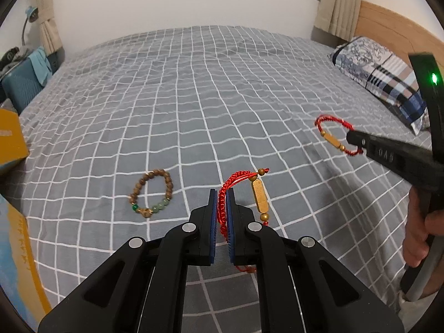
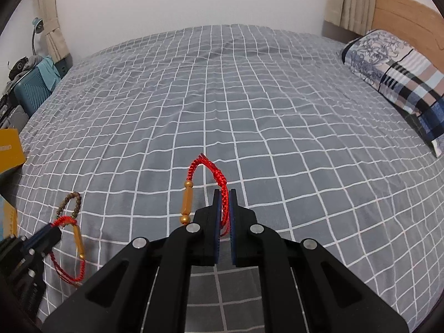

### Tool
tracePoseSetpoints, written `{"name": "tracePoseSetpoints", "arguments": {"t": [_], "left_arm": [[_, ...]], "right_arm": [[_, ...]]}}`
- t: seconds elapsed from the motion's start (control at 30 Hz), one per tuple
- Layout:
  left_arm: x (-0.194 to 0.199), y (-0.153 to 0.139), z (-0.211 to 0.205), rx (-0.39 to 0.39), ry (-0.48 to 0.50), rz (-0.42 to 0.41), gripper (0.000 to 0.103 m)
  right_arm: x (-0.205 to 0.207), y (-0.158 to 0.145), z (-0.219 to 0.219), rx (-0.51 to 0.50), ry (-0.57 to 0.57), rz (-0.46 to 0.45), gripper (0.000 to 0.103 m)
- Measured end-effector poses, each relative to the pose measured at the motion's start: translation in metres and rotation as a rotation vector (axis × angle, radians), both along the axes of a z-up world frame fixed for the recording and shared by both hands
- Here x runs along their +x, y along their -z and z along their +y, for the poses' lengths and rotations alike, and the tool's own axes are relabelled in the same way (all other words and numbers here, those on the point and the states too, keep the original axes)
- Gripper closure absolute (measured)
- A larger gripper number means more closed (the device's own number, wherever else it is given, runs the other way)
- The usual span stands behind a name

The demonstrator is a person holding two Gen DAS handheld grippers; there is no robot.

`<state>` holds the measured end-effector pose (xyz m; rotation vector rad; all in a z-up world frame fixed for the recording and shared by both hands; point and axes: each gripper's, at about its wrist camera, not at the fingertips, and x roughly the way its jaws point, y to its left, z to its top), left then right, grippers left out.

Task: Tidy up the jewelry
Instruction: 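Lift both held red cord bracelets off the bed, then carry both held red cord bracelets over the white cardboard box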

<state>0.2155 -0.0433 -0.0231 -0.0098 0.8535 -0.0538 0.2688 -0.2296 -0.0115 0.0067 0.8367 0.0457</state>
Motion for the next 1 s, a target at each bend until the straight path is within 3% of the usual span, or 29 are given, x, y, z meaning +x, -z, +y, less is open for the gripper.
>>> {"name": "tracePoseSetpoints", "arguments": {"t": [0.2, 0.43, 0.7, 1.0], "left_arm": [[-0.001, -0.009, 0.016, -0.043, -0.010, 0.047, 0.097], [-0.023, -0.032, 0.042, -0.046, -0.053, 0.043, 0.097], [-0.069, -0.071, 0.093, -0.017, -0.135, 0.012, 0.097], [-0.142, -0.112, 0.165, 0.008, -0.239, -0.041, 0.097]], "right_arm": [[-0.013, -0.010, 0.006, 0.022, -0.017, 0.012, 0.098], [-0.040, -0.036, 0.040, 0.040, -0.064, -0.009, 0.098], [-0.078, -0.073, 0.103, 0.058, -0.140, -0.043, 0.098], [-0.138, -0.107, 0.205, 0.082, -0.293, -0.093, 0.098]]}}
